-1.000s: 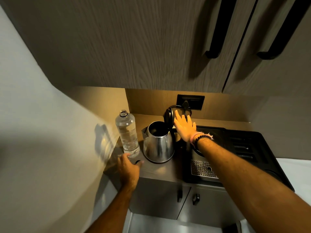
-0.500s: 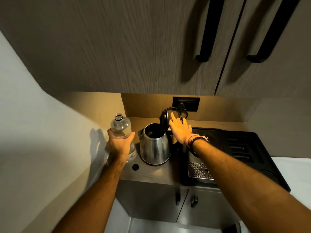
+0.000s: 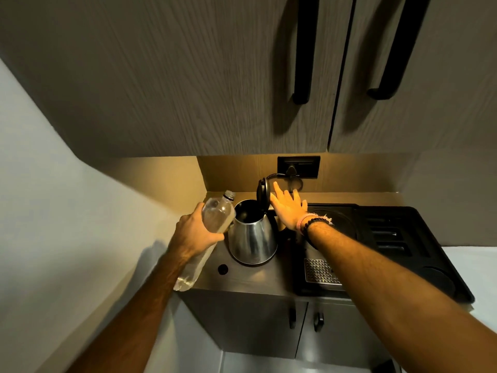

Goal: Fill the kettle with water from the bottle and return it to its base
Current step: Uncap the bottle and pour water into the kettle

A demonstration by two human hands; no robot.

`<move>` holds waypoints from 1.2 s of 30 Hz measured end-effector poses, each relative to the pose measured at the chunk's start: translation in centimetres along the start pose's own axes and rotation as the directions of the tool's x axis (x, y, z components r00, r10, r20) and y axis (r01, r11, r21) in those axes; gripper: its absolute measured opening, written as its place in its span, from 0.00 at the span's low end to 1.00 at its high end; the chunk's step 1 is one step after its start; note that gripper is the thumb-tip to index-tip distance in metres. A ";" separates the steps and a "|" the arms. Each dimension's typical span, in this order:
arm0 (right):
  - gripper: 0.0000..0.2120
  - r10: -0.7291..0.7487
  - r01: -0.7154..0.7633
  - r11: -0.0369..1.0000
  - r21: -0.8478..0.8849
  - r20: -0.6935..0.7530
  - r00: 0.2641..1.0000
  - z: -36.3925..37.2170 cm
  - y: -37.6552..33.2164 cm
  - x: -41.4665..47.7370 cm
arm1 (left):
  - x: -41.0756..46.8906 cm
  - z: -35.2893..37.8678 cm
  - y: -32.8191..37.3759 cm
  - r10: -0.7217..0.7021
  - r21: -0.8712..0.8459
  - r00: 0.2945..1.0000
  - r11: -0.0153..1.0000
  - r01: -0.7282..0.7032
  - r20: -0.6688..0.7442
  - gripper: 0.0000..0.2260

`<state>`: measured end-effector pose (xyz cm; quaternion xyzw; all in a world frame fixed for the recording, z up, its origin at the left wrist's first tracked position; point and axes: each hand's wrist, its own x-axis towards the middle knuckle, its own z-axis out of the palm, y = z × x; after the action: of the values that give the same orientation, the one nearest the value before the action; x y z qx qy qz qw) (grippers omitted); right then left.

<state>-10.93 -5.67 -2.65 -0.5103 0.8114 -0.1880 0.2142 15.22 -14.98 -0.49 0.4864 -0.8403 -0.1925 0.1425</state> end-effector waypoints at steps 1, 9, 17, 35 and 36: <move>0.39 0.001 -0.001 1.000 -0.003 0.001 1.000 0.0 0.0 0.1 | 0.0 -0.2 0.4 -0.022 0.053 0.999 0.998 0.020 0.047 0.42; 0.38 0.024 -0.024 1.000 0.005 0.002 1.000 0.2 0.2 0.5 | 0.5 -1.3 1.6 -0.060 0.213 0.989 0.977 0.030 0.134 0.40; 0.38 0.049 -0.049 0.998 0.048 0.011 0.999 0.1 0.1 0.6 | 0.6 -1.5 1.5 -0.029 0.257 0.985 0.966 -0.016 0.173 0.42; 0.36 0.013 -0.012 0.999 -0.036 0.019 1.000 0.3 0.3 0.8 | 0.4 -2.2 1.6 -0.034 0.317 0.973 0.948 -0.041 0.227 0.41; 0.36 0.022 -0.021 0.999 -0.026 0.018 1.000 0.2 0.3 0.7 | 0.4 -2.2 1.6 -0.032 0.317 0.974 0.947 -0.042 0.226 0.41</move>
<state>-11.31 -6.26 -3.11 -0.5060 0.8172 -0.1706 0.2169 14.79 -15.01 2.25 0.4756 -0.8723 -0.1079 -0.0353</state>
